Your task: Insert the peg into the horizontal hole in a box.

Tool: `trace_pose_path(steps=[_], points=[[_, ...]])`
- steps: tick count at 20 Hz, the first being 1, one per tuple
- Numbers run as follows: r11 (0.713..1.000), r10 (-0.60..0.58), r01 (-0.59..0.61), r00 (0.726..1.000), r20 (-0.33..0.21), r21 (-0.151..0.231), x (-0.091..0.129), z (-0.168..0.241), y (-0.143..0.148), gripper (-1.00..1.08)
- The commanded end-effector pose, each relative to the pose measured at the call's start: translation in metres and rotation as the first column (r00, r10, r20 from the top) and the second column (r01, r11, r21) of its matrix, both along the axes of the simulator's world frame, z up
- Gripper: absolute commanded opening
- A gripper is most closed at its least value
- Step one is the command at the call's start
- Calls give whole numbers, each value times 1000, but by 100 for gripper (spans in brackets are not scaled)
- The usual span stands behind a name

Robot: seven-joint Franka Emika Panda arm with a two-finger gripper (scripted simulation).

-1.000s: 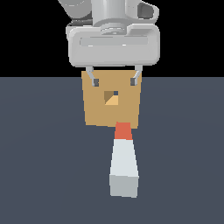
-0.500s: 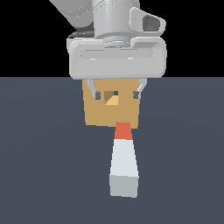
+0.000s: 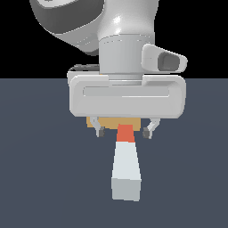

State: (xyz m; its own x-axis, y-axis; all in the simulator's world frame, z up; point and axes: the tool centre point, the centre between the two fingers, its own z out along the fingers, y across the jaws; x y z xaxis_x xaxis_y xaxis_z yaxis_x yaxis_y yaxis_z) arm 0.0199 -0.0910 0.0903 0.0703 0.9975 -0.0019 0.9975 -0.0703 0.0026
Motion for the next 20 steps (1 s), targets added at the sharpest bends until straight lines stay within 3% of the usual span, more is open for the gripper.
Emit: trace_pose_path(steps=[1, 12, 20], points=[[1000, -7, 7, 1000, -1, 1, 2, -10, -8, 100], [1000, -14, 15, 1000, -3, 2, 3, -22, -14, 100], [1000, -15, 15, 1000, -3, 2, 3, -59, -14, 100]])
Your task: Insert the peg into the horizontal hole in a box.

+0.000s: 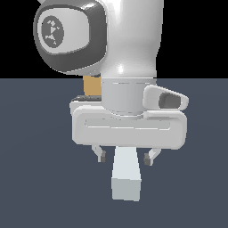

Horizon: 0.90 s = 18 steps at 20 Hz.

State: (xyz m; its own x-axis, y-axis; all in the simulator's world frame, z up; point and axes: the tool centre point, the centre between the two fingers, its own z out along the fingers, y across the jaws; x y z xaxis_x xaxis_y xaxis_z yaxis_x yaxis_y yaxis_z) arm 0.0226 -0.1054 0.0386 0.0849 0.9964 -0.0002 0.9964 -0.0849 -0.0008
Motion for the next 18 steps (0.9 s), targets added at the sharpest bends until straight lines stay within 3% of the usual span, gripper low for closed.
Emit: trace_pose_path(steps=[1, 6, 7, 18], points=[[1000, 0, 0, 1000, 0, 0, 0, -10, 0, 100], [1000, 0, 0, 1000, 0, 0, 1, -16, 0, 100], [1000, 0, 0, 1000, 0, 0, 1, -16, 0, -100], [1000, 0, 0, 1000, 0, 0, 1, -15, 0, -100]])
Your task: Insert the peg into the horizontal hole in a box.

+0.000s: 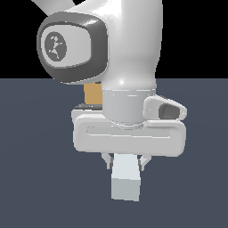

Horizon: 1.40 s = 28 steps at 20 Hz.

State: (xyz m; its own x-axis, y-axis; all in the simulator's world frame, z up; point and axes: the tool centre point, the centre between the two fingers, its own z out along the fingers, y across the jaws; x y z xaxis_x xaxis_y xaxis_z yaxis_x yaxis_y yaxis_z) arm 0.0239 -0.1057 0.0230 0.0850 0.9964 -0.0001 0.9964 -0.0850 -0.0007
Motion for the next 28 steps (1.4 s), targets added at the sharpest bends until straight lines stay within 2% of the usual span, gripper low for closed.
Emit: trace_pose_path(steps=[1, 9, 20, 28], points=[[1000, 0, 0, 1000, 0, 0, 0, 1, 1, -100], [1000, -15, 15, 1000, 1, 0, -11, 17, 9, -100], [998, -61, 61, 998, 1, 1, -43, 70, 39, -100], [997, -80, 80, 997, 1, 0, -54, 92, 51, -100]])
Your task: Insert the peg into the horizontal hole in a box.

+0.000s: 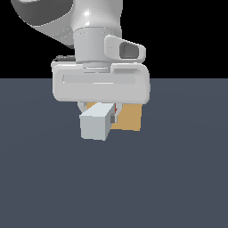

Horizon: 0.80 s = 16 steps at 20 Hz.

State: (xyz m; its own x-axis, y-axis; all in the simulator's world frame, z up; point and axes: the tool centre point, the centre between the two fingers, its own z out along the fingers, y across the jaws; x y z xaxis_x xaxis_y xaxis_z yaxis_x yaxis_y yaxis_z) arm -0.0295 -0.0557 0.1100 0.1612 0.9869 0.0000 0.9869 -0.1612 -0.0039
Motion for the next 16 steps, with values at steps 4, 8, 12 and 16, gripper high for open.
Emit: trace_pose_path(steps=[4, 8, 12, 16], points=[[1000, -5, 5, 1000, 4, 0, -1, 7, 2, -100], [1000, -4, 4, 1000, 1, 0, -1, 6, 3, -100], [1000, -3, 3, 1000, 7, -1, 1, 10, 3, -100], [1000, -3, 3, 1000, 2, -1, 0, 7, 4, -100]])
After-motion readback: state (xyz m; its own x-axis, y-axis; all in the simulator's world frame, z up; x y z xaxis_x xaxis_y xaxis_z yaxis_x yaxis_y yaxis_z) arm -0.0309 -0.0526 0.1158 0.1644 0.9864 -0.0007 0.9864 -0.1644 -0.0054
